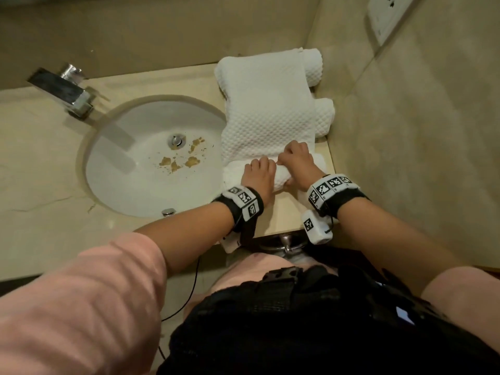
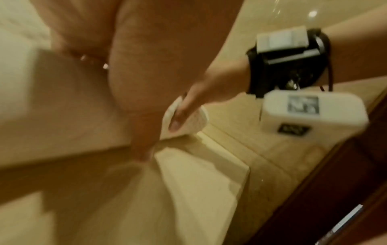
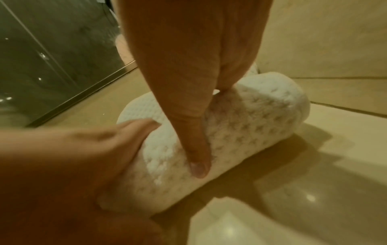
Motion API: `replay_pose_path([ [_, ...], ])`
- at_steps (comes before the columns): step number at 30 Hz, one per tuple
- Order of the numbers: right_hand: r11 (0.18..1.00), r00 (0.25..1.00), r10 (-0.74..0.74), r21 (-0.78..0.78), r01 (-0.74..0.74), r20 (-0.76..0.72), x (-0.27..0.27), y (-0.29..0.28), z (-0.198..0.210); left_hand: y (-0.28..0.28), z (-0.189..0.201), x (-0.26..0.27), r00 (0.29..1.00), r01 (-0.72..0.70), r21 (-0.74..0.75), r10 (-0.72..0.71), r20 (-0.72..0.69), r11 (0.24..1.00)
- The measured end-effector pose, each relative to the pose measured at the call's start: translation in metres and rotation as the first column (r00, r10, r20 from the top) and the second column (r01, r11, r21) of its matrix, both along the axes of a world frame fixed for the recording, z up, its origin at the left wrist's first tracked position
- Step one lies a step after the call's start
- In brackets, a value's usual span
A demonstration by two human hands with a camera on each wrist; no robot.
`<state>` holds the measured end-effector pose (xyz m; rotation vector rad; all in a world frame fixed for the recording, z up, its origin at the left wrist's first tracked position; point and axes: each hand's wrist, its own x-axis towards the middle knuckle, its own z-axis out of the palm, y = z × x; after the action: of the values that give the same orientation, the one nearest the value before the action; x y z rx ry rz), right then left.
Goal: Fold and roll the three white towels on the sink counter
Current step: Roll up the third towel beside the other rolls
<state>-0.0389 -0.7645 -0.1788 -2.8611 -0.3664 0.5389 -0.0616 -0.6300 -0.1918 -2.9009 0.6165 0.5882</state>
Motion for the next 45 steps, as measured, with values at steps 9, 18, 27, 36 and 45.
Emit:
replay_pose_path([
  [9, 0.988, 0.979, 0.124, -0.111, -0.106, 0.162, -0.007, -0.006, -0.002, 0.015, 0.011, 0.051, 0.98, 0.117, -0.044, -0.122, -0.156, 0.992],
  [18, 1.0, 0.989, -0.016, 0.017, 0.014, 0.145, 0.017, -0.003, 0.004, 0.009, 0.006, 0.022, 0.996, 0.009, -0.073, -0.002, 0.088, 0.997],
  [27, 0.996, 0.987, -0.049, -0.067, 0.06, 0.153, 0.026, 0.004, 0.011, 0.017, 0.007, 0.049, 0.998, 0.047, -0.175, -0.039, 0.051, 0.983],
  [36, 0.998, 0.895, -0.061, 0.013, 0.062, 0.442, 0.006, 0.002, 0.005, 0.023, 0.038, 0.08, 0.986, -0.016, -0.287, -0.033, -0.165, 0.958],
  [45, 0.997, 0.928, -0.045, -0.048, 0.067, 0.371, 0.046, 0.012, 0.05, 0.029, 0.096, 0.132, 0.938, 0.04, -0.238, -0.119, -0.325, 0.97],
])
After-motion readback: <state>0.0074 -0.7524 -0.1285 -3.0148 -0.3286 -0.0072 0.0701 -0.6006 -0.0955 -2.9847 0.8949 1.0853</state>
